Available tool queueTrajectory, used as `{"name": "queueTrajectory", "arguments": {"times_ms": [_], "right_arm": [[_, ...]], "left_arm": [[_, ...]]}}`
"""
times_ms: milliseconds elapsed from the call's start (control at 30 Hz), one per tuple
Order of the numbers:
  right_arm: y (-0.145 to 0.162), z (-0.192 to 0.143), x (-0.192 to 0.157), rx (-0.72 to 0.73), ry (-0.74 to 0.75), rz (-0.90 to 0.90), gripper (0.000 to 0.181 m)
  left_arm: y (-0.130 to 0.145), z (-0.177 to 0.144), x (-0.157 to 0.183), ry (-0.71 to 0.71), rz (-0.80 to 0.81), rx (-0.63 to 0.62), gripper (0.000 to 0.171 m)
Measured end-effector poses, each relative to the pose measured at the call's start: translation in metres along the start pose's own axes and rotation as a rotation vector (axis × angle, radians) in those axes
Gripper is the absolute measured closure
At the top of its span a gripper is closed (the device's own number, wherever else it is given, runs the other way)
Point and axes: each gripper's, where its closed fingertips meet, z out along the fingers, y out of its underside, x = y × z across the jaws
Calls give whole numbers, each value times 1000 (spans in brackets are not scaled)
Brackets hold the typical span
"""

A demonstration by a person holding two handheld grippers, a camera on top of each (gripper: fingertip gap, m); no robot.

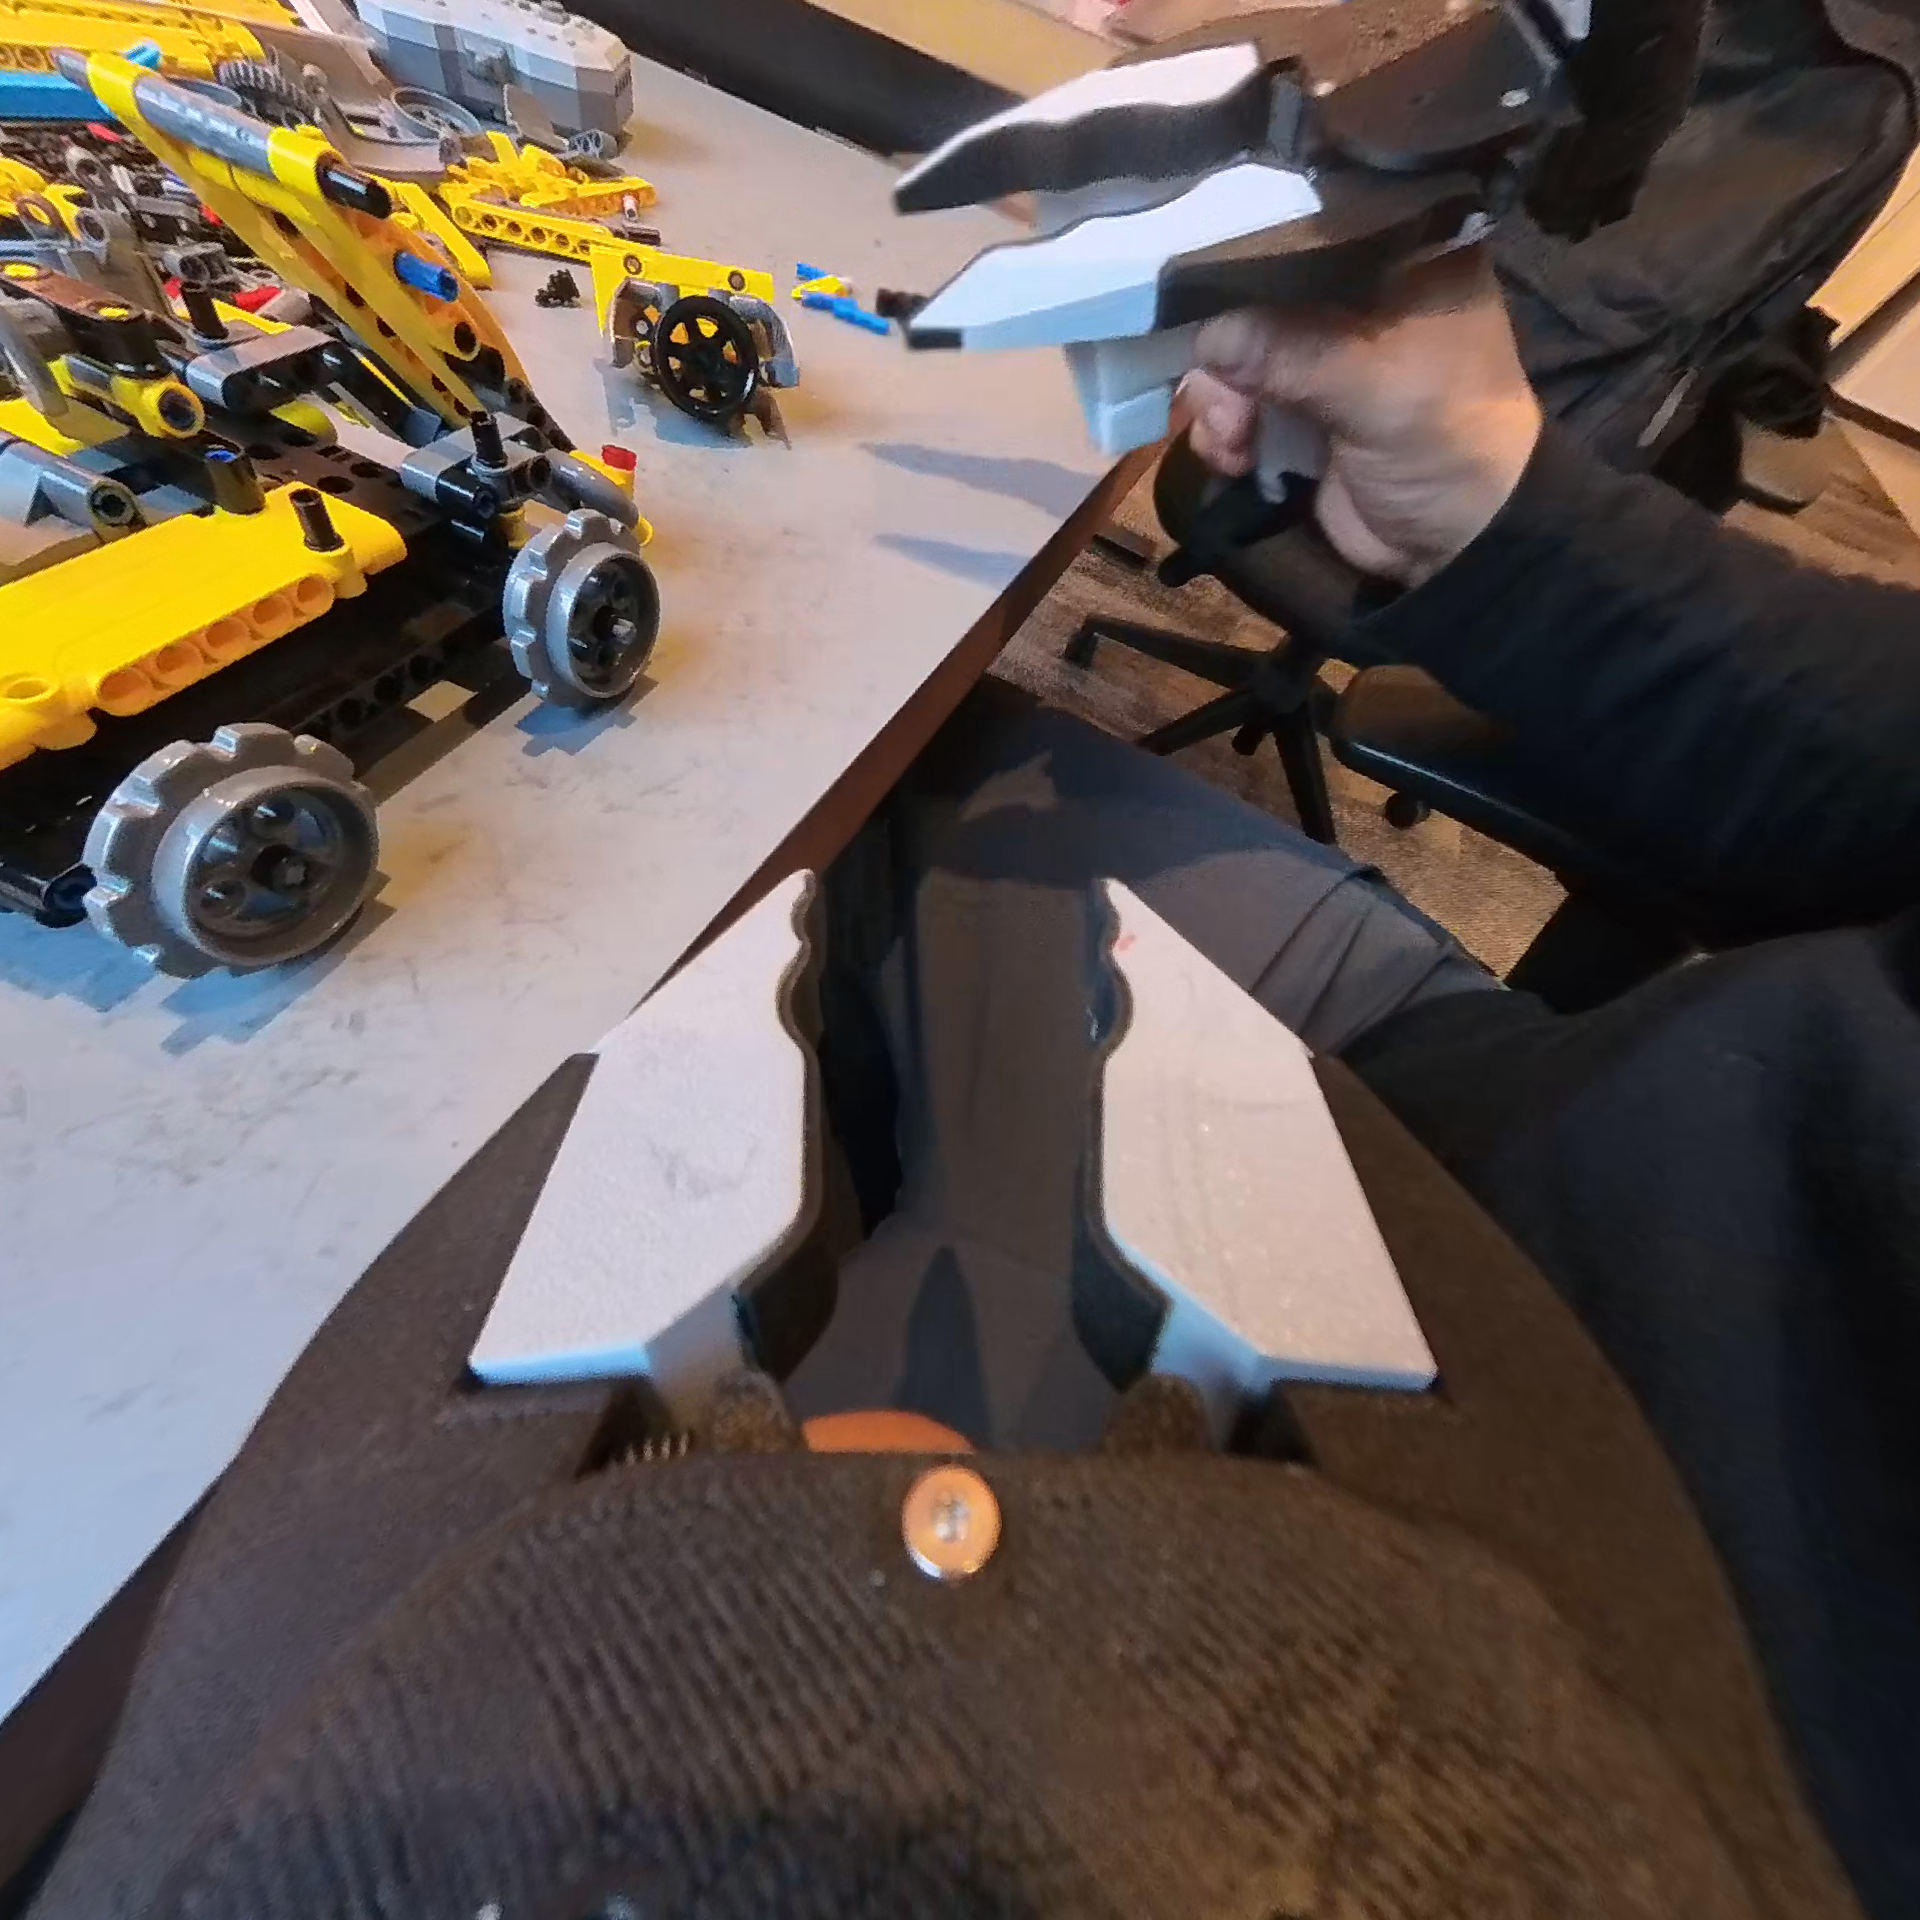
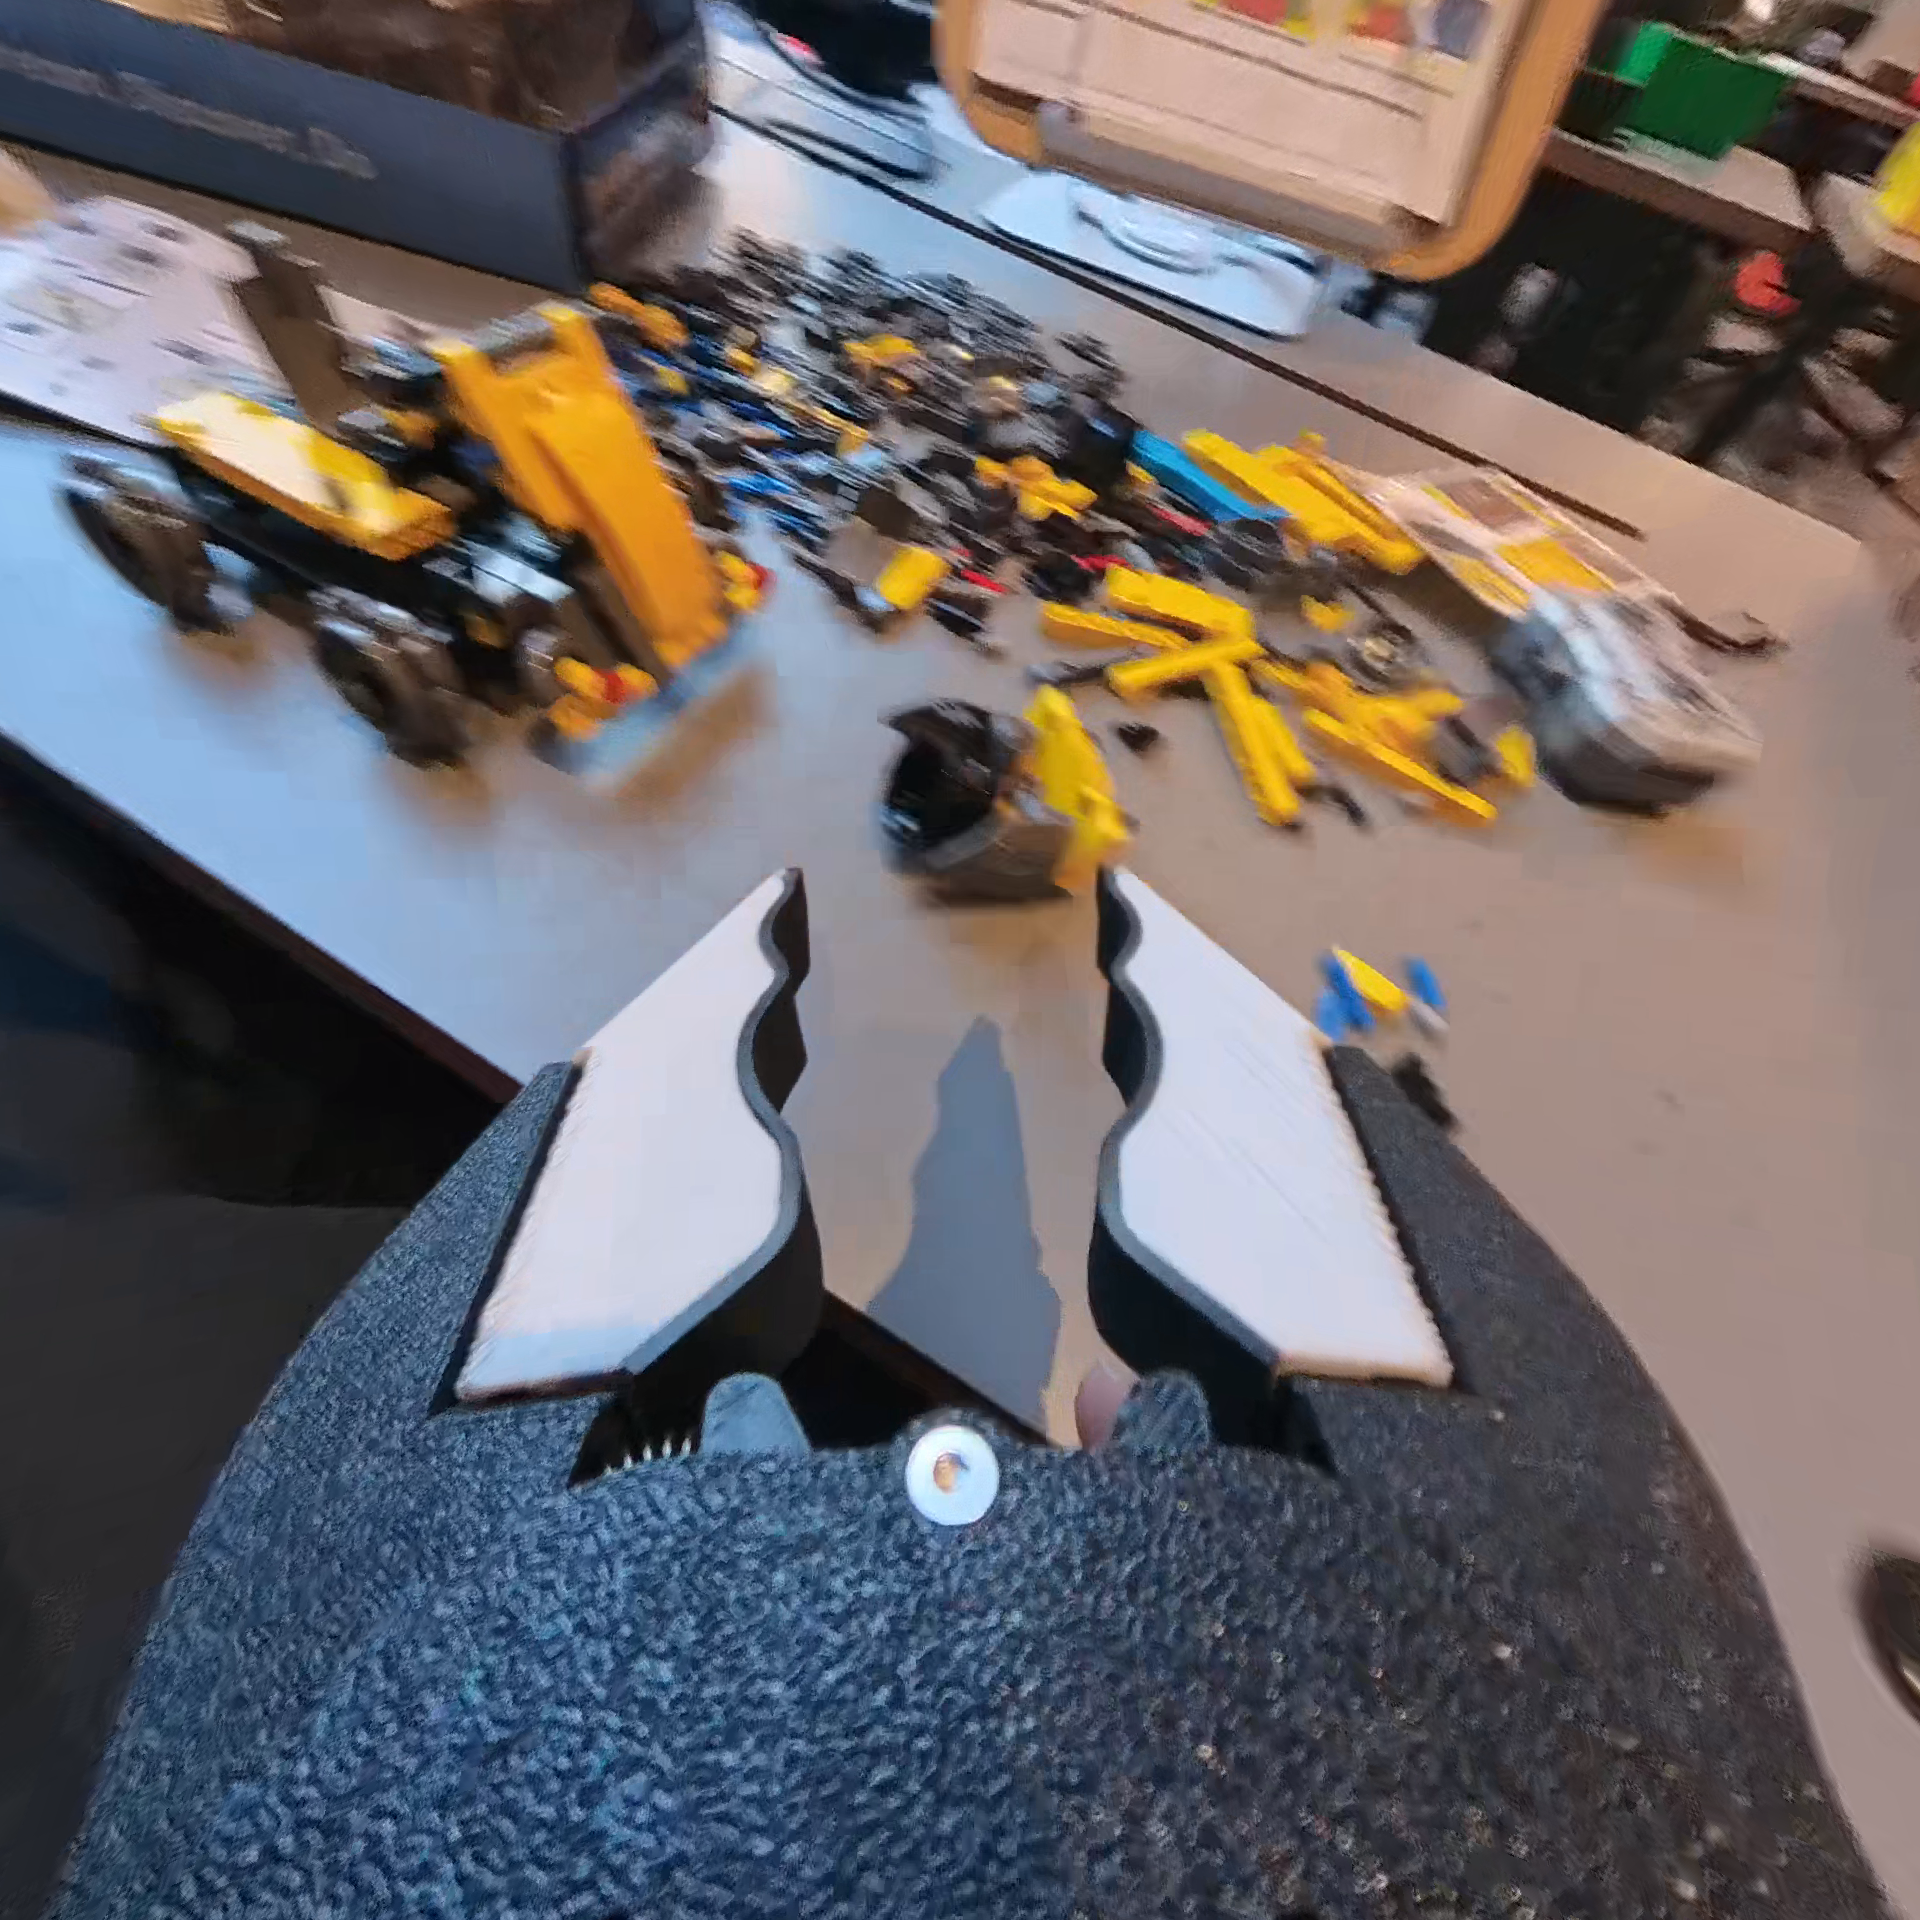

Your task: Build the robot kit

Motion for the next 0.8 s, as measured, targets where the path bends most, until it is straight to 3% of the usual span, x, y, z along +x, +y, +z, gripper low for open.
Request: {"name": "queueTrajectory", "arguments": {"times_ms": [200, 300, 467, 800], "right_arm": [[46, -60, 100, -103, 212, 161, 153], [71, -70, 125, -163, 197, 303, 147], [74, -48, 115, -193, 75, 336, 150], [65, -13, 109, -253, 7, 231, 126]], "left_arm": [[0, 1, 5, 8, 7, 1, 123], [3, 8, 9, 21, 9, -17, 122], [7, 17, 17, 28, 56, -44, 123], [10, 19, 19, 26, 115, -65, 122]]}}
